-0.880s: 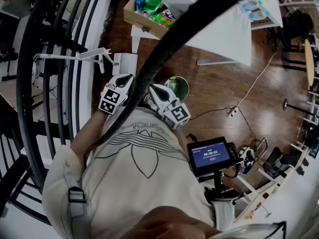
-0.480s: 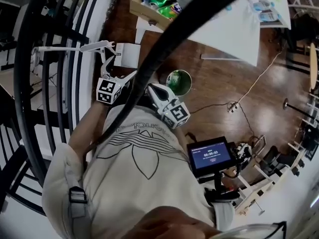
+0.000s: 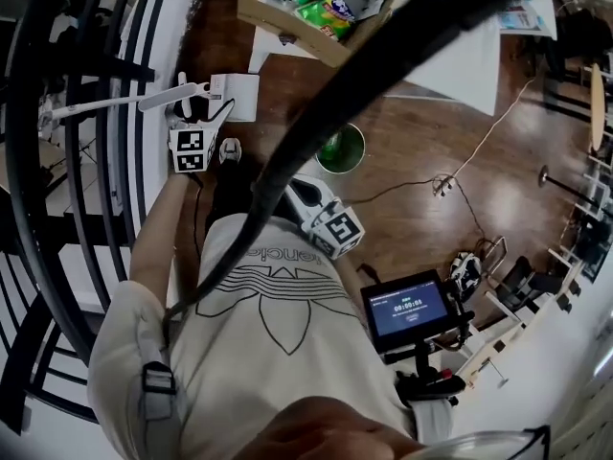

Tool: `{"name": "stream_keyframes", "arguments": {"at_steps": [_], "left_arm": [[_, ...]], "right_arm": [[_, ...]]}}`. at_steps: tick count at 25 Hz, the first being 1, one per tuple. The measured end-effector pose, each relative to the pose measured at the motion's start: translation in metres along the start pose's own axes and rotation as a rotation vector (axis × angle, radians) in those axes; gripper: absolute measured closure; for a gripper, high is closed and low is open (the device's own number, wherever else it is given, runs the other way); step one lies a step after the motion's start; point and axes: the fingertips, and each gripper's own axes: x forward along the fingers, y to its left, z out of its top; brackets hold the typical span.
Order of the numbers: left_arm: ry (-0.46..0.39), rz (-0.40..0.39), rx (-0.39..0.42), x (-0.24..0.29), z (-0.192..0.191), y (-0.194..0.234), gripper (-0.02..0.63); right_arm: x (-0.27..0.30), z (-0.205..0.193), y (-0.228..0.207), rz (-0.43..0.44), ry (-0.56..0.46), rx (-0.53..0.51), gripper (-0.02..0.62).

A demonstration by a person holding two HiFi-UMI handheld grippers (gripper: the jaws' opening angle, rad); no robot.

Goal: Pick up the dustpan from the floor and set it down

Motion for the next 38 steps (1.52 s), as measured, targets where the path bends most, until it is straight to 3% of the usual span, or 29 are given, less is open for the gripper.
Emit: {"name": "stream_keyframes", "arguments": {"at_steps": [3, 4, 5, 13, 19, 25, 32, 36, 38], "left_arm": [[0.026, 0.004, 0.037, 0.022, -0.01, 0.015, 0.043], [0.041, -0.002, 0.039, 0.026, -0.013, 0.017, 0.444], [0.05, -0.013, 0.039, 0.029, -0.015, 0.018, 0.497], [0.083, -0.013, 0.023, 0.018, -0.021, 0.025, 0.502], [0.03, -0.015, 0.058, -0.022, 0.025, 0.013, 0.502], [-0.01, -0.021, 0.1, -0.07, 0.076, -0.015, 0.503], [-0.01, -0.023, 0.083, -0.107, 0.088, -0.042, 0.503], [-0.013, -0.033, 0.078, -0.118, 0.09, -0.06, 0.503], [-0.01, -0.047, 0.076, -0.124, 0.088, -0.071, 0.503]], "right_arm": [[0.003, -0.018, 0.001, -0.015, 0.038, 0.037, 0.594], [0.004, -0.025, 0.001, -0.018, 0.052, 0.044, 0.594], [0.005, -0.031, 0.0, -0.02, 0.061, 0.051, 0.594], [0.014, -0.04, 0.001, -0.016, 0.052, 0.058, 0.594], [0.012, 0.005, -0.005, -0.029, -0.061, 0.011, 0.594], [-0.008, 0.053, -0.024, -0.082, -0.168, -0.12, 0.594], [-0.025, 0.063, -0.032, -0.099, -0.237, -0.124, 0.594], [-0.032, 0.074, -0.032, -0.12, -0.256, -0.229, 0.595], [-0.037, 0.076, -0.031, -0.118, -0.27, -0.226, 0.595]]}}
